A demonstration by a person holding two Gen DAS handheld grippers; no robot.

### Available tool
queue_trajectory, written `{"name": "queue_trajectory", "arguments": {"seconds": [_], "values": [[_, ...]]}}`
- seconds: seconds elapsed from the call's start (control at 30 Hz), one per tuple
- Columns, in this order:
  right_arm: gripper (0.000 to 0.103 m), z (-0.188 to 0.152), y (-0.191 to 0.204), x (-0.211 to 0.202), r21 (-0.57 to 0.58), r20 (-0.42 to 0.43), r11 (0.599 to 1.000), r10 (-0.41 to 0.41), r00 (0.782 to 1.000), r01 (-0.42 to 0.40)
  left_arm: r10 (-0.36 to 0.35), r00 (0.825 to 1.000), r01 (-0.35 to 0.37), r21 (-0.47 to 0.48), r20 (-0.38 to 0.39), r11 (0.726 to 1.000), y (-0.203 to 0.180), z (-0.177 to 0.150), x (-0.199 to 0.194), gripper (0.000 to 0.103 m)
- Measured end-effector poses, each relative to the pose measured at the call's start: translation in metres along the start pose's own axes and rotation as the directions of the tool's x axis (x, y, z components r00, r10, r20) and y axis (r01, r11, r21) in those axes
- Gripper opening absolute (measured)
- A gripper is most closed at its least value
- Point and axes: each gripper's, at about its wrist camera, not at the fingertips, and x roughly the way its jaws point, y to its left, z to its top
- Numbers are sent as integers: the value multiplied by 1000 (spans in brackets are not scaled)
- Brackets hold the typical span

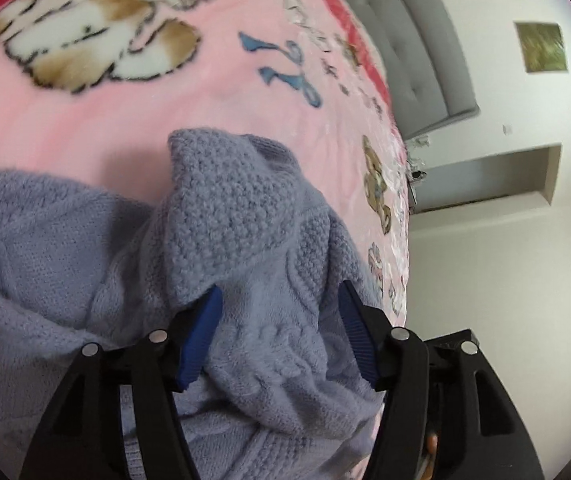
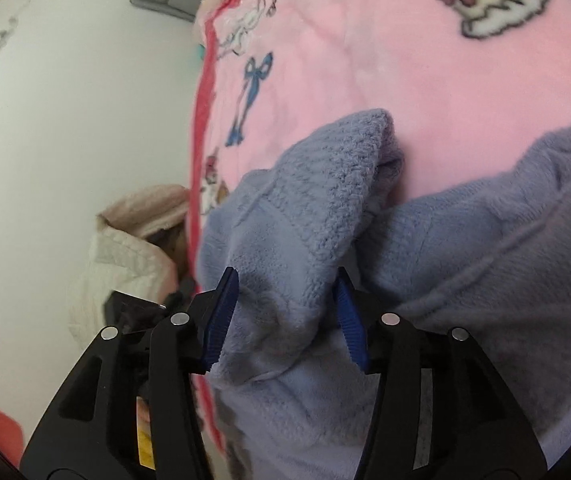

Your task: Fold large clothes

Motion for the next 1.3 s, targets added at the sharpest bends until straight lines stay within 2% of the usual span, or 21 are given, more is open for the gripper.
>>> {"name": "queue_trajectory", "arguments": {"seconds": [0.07,0.13,0.27,0.3,0.4,0.47,0.5,0.53,0.57,0.6,0.63,0.73,0.8,0.87,0.97,1.0,1.07,1.13,1.2,1.23,1.3], "values": [[52,2,-2,0,17,3,1000,9,1000,-9,-6,1000,5,-41,-2,999,3,2,-5,60],[52,3,-1,-2,12,1,1000,0,1000,0,12,1000,-12,-26,8,1000,3,2,-14,60],[52,5,-3,-4,-2,4,1000,-18,1000,18,130,987,-131,3,89,991,9,1,-37,60],[52,5,-4,-3,-5,4,1000,-26,1000,26,133,986,-133,-2,100,991,12,3,-37,60],[53,8,-7,-1,4,6,1000,-22,1000,22,116,991,-113,-52,63,992,20,12,-22,60],[52,9,-7,3,9,2,1000,-14,1000,14,128,989,-125,-40,72,991,17,16,-10,60],[48,10,-7,5,3,1,1000,-8,1000,8,130,988,-128,-32,81,991,15,18,-6,40],[28,10,-6,6,-4,-1,1000,-2,1000,2,130,988,-128,-29,83,991,14,19,-2,26],[13,10,-5,8,-7,-6,1000,-6,1000,6,136,987,-134,-40,81,990,15,19,-2,9],[7,10,-3,7,-6,-3,1000,-12,1000,12,116,989,-111,-62,89,992,16,18,-4,8],[7,9,0,4,-6,-3,1000,4,1000,-4,52,993,-43,-90,103,995,16,16,-11,7],[7,4,20,-9,-15,0,995,101,995,-101,-15,992,27,-104,123,994,12,8,-31,5],[7,-4,39,-24,-33,-3,986,166,986,-166,-91,985,110,-127,147,986,7,2,-53,5],[7,-13,52,-39,-47,-16,974,222,975,-222,-125,978,146,-114,169,983,-3,-6,-80,5],[7,-32,58,-57,-34,-36,964,262,964,-263,-169,966,191,-97,193,977,-9,-24,-114,5],[7,-37,59,-60,-45,-40,966,251,967,-253,-172,968,192,-96,182,977,-9,-30,-118,5],[7,-56,56,-66,-104,-57,979,169,984,-174,-142,977,155,-79,158,985,-3,-51,-121,5],[7,-77,37,-65,-113,-93,988,96,991,-106,-61,992,69,-69,110,995,12,-72,-111,5],[7,-90,19,-60,-114,-113,992,37,993,-49,-43,997,53,-158,67,986,49,-94,-96,5],[7,-99,7,-55,-144,-113,989,-28,993,11,-28,998,39,-192,61,981,65,-100,-88,5],[7,-108,-9,-46,-189,-107,977,-123,987,101,-25,996,43,-225,85,973,92,-114,-79,5]]}}
